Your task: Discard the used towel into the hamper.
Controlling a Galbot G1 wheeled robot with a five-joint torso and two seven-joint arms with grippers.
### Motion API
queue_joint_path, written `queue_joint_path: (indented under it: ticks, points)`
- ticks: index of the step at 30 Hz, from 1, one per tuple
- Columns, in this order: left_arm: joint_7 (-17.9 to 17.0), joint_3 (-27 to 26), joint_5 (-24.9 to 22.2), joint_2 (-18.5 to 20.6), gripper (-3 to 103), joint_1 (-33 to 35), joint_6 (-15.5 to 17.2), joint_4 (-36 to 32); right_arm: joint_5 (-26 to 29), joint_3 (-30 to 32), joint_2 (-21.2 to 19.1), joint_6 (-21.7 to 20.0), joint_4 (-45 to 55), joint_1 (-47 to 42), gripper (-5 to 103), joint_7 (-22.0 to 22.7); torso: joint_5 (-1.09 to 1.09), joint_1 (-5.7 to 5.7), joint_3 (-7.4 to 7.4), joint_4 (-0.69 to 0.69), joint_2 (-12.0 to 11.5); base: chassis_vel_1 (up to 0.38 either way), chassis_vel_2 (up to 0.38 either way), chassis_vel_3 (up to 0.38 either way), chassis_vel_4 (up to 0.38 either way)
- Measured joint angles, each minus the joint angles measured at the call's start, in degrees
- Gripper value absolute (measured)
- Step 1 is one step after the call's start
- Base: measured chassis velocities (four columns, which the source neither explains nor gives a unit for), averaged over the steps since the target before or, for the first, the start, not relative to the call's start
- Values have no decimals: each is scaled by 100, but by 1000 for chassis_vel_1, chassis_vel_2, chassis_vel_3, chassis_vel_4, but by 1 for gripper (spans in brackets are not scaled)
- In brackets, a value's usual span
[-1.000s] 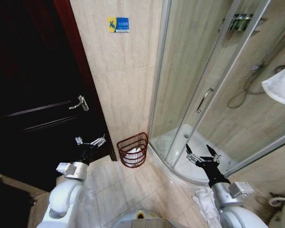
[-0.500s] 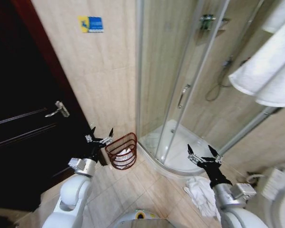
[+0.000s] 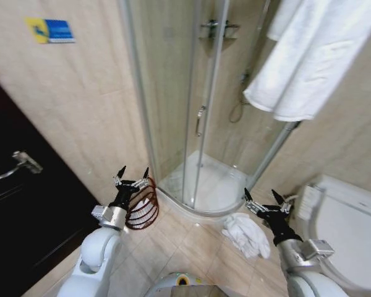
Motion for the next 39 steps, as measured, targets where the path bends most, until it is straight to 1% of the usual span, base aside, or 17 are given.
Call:
queue_joint_path:
  ticks: [2,8,13,17,39]
  points:
    - [3,38,-12,-11,100,-16,-111,49,-3,3,4,0,0,-2,100,13,0,1,0,-2,0,-130,-141,-114,-134]
    - [10,72,-82,-29,100,-14,-235,85,-10,-24,7,33,0,16,100,144,0,0,0,-3,0,-111,-99,-100,-99]
    - [12,71,-164,-27,100,4,-347,91,-126,-45,9,60,0,54,100,278,0,0,0,1,0,-20,-28,-35,-22]
    - [40,66,-167,-24,100,48,-371,29,-158,-47,32,33,0,34,100,368,0,0,0,0,0,0,0,0,0]
    - [159,38,-198,43,100,120,-315,-76,-162,-35,57,41,0,46,100,359,0,0,0,-1,0,0,0,0,0]
